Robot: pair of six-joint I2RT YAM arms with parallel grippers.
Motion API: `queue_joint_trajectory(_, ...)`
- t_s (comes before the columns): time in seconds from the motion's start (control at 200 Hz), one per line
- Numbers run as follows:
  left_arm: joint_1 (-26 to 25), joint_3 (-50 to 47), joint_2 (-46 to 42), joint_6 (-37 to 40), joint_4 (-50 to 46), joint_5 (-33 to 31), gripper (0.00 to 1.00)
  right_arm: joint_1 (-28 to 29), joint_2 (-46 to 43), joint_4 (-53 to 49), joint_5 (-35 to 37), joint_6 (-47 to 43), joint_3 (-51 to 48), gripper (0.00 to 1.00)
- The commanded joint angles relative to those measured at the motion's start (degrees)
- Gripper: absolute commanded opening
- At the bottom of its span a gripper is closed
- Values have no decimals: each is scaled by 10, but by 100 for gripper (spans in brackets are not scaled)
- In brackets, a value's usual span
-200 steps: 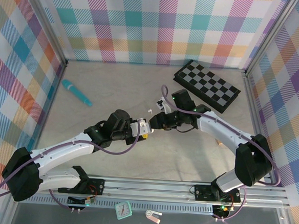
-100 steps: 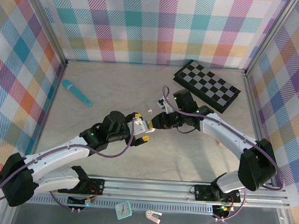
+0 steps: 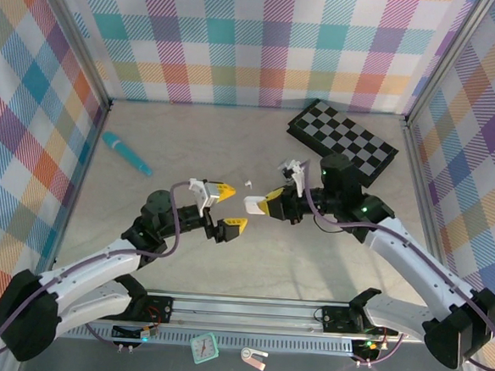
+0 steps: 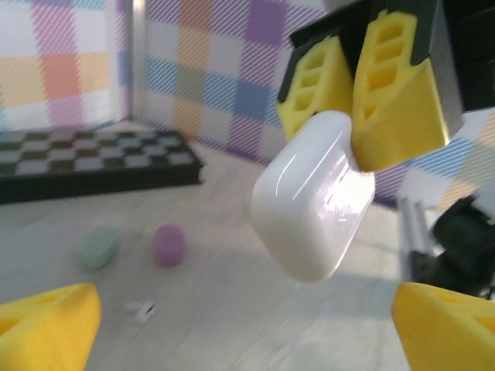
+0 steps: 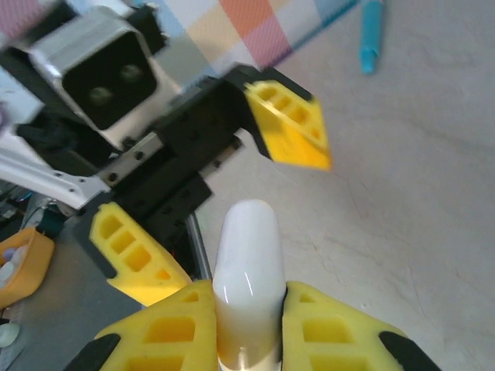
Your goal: Insert wireless bluetooth earbuds into charging case
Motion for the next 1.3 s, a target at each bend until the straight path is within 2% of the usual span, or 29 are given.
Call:
queue_joint_trajectory(0.0, 3, 4, 49, -148, 227, 116, 89, -4, -15, 67, -74, -19, -8, 14)
queue_joint_trajectory(0.15, 3, 27, 130, -249, 405, 168, 75, -4, -33, 122, -122, 1, -21, 13)
queue_joint_trajectory(0.25, 0, 50, 150, -255, 400, 194, 63, -4, -40, 114, -119, -8, -18, 13)
queue_joint_trajectory(0.475, -1, 48, 152, -246, 399, 194, 49, -4, -42, 83, -111, -23, -9, 13)
queue_joint_trajectory(0.565, -1, 49, 155, -243, 399, 198, 39, -4, -43, 82, -110, -22, -9, 13)
queue_joint_trajectory(0.675, -2, 53, 164, -242, 399, 202, 39, -4, -47, 92, -98, -12, -13, 13)
queue_joint_trajectory(0.755, -3, 55, 168, -241, 399, 203, 46, -4, -47, 117, -86, 7, -21, 11)
queue_joint_trajectory(0.885, -4, 56, 170, -239, 399, 204, 44, -4, -43, 146, -82, 27, -31, 11)
queue_joint_trajectory(1.195, -4, 55, 161, -239, 398, 213, 20, -4, -42, 126, -81, 19, -26, 13)
queue_joint_trajectory(1.295, -4, 53, 163, -231, 398, 215, 16, -4, -45, 123, -72, 22, -24, 21)
